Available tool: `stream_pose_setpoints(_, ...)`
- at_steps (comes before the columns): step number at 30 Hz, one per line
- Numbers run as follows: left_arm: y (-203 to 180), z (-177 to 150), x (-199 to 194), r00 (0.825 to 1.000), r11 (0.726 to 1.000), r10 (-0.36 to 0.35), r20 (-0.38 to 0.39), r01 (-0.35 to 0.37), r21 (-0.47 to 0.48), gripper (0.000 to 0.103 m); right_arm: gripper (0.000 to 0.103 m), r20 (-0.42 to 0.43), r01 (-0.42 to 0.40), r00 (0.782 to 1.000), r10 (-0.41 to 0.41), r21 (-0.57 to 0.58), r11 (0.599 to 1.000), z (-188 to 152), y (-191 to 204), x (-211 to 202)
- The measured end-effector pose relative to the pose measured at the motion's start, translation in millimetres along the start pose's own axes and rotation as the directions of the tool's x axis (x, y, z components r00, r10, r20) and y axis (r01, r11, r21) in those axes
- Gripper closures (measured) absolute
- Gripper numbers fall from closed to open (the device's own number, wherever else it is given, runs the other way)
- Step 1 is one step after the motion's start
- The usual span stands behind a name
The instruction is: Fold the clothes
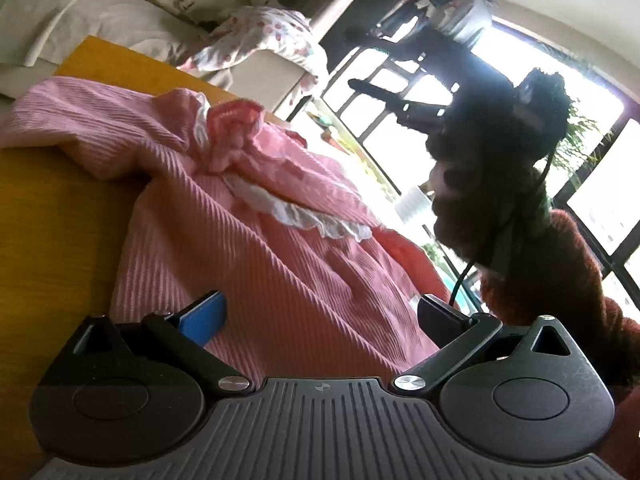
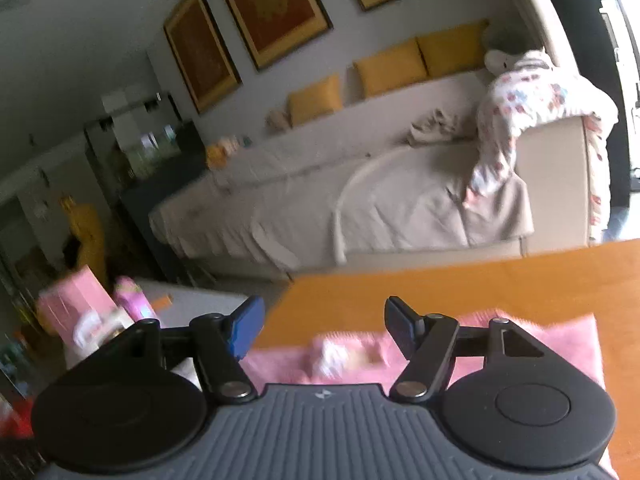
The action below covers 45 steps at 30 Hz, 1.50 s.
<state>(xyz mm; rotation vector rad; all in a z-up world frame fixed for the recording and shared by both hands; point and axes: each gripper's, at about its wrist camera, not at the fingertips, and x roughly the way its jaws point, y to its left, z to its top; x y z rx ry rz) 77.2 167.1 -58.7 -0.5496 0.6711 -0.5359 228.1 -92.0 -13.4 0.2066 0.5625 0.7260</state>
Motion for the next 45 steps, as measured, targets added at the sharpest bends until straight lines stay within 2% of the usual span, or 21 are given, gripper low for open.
stream_pose_setpoints(2, 1.3, 0.1, -0.1, 1.000, 1.000, -0.010, -0.005, 0.010, 0.007, 0.000, 0.040, -0.076, 0.052, 0.996, -0.056, -0.049, 0.997, -20.4, 1.1, 14.0)
stream_pose_setpoints(4, 2.4, 0.8, -1.2, 1.000, 1.000, -0.012, -0.003, 0.012, -0.003, 0.000, 0.044, -0.143, 0.120, 0.981, -0.134, -0.101, 0.988, -43.4, -0.5, 32.7)
stream_pose_setpoints(5, 3.3, 1.4, -2.7, 1.000, 1.000, -0.013, -0.003, 0.013, -0.016, 0.000, 0.045, -0.167, 0.147, 0.972, -0.166, -0.119, 0.982, -54.5, -2.5, 40.8)
stream_pose_setpoints(6, 4.2, 1.9, -4.1, 1.000, 0.999, -0.014, -0.003, 0.014, -0.030, 0.000, 0.045, -0.150, 0.161, 0.972, -0.183, -0.145, 0.976, -61.8, -0.9, 42.1)
stream_pose_setpoints(9, 25.5, 13.5, -29.8, 0.996, 0.985, -0.011, 0.085, 0.026, -0.170, 0.000, 0.043, -0.128, 0.175, 0.971, -0.202, -0.194, 0.965, -67.6, 6.0, 43.2)
stream_pose_setpoints(11, 52.5, 19.2, -59.6, 0.981, 0.957, 0.019, 0.193, 0.039, -0.289, 0.000, 0.039, -0.121, 0.163, 0.975, -0.188, -0.189, 0.968, -69.8, 6.0, 39.7)
stream_pose_setpoints(13, 89.0, 18.5, -90.5, 0.954, 0.902, 0.065, 0.293, 0.070, -0.426, 0.000, 0.037, -0.120, 0.146, 0.979, -0.167, -0.169, 0.975, -68.0, 2.7, 38.7)
stream_pose_setpoints(15, 132.0, 10.9, -112.7, 0.932, 0.813, 0.093, 0.349, 0.131, -0.567, 0.000, 0.035, -0.118, 0.131, 0.982, -0.150, -0.153, 0.980, -67.3, 0.9, 37.7)
stream_pose_setpoints(18, 190.8, -7.1, -117.0, 0.923, 0.646, 0.055, 0.381, 0.258, -0.719, 0.000, 0.034, -0.121, 0.130, 0.981, -0.150, -0.157, 0.979, -64.2, -0.3, 42.5)
stream_pose_setpoints(20, 220.2, -16.3, -108.6, 0.924, 0.566, 0.049, 0.379, 0.287, -0.773, 0.000, 0.032, -0.124, 0.138, 0.979, -0.160, -0.172, 0.975, -64.9, 2.9, 43.6)
stream_pose_setpoints(26, 276.7, -19.8, -57.0, 0.943, 0.379, -0.031, 0.331, 0.317, -0.869, 0.000, 0.027, -0.136, 0.162, 0.971, -0.195, -0.226, 0.961, -66.9, 13.1, 48.0)
stream_pose_setpoints(29, 288.6, -13.2, -31.7, 0.941, 0.318, -0.054, 0.335, 0.335, -0.887, 0.000, 0.026, -0.135, 0.172, 0.969, -0.208, -0.240, 0.956, -68.0, 15.8, 48.2)
stream_pose_setpoints(31, 289.4, -7.5, -24.2, 0.938, 0.328, -0.011, 0.346, 0.330, -0.885, 0.001, 0.026, -0.132, 0.174, 0.969, -0.208, -0.235, 0.956, -67.9, 15.3, 47.0)
stream_pose_setpoints(32, 289.5, -4.7, -20.9, 0.936, 0.335, 0.013, 0.351, 0.326, -0.884, 0.004, 0.026, -0.131, 0.174, 0.969, -0.208, -0.233, 0.957, -67.8, 15.0, 46.5)
stream_pose_setpoints(33, 287.2, 1.9, -23.4, 0.939, 0.383, 0.066, 0.336, 0.288, -0.878, 0.031, 0.025, -0.130, 0.175, 0.969, -0.208, -0.230, 0.957, -67.7, 14.7, 45.9)
stream_pose_setpoints(34, 284.1, 9.2, -26.9, 0.943, 0.438, 0.111, 0.314, 0.238, -0.867, 0.065, 0.025, -0.126, 0.175, 0.970, -0.208, -0.228, 0.958, -67.9, 14.4, 44.9)
stream_pose_setpoints(36, 268.5, 26.0, -43.6, 0.933, 0.547, 0.186, 0.310, 0.164, -0.821, 0.083, 0.021, -0.109, 0.178, 0.973, -0.205, -0.215, 0.960, -67.7, 13.0, 41.0)
stream_pose_setpoints(39, 233.2, 56.1, -69.6, 0.907, 0.691, 0.262, 0.330, 0.062, -0.720, 0.087, 0.016, -0.051, 0.162, 0.984, -0.172, -0.162, 0.974, -63.3, 7.2, 25.2)
stream_pose_setpoints(41, 205.1, 78.3, -86.6, 0.888, 0.772, 0.295, 0.353, -0.004, -0.636, 0.090, 0.014, 0.017, 0.143, 0.990, -0.142, -0.092, 0.985, -55.3, -1.3, 5.1)
stream_pose_setpoints(43, 170.2, 101.3, -98.9, 0.873, 0.836, 0.310, 0.376, -0.062, -0.546, 0.090, 0.008, 0.113, 0.125, 0.986, -0.122, -0.016, 0.992, -47.3, -13.9, -22.2)
stream_pose_setpoints(45, 134.2, 119.4, -90.9, 0.879, 0.878, 0.279, 0.386, -0.071, -0.473, 0.090, 0.003, 0.203, 0.124, 0.970, -0.130, 0.040, 0.991, -42.2, -28.2, -50.3)
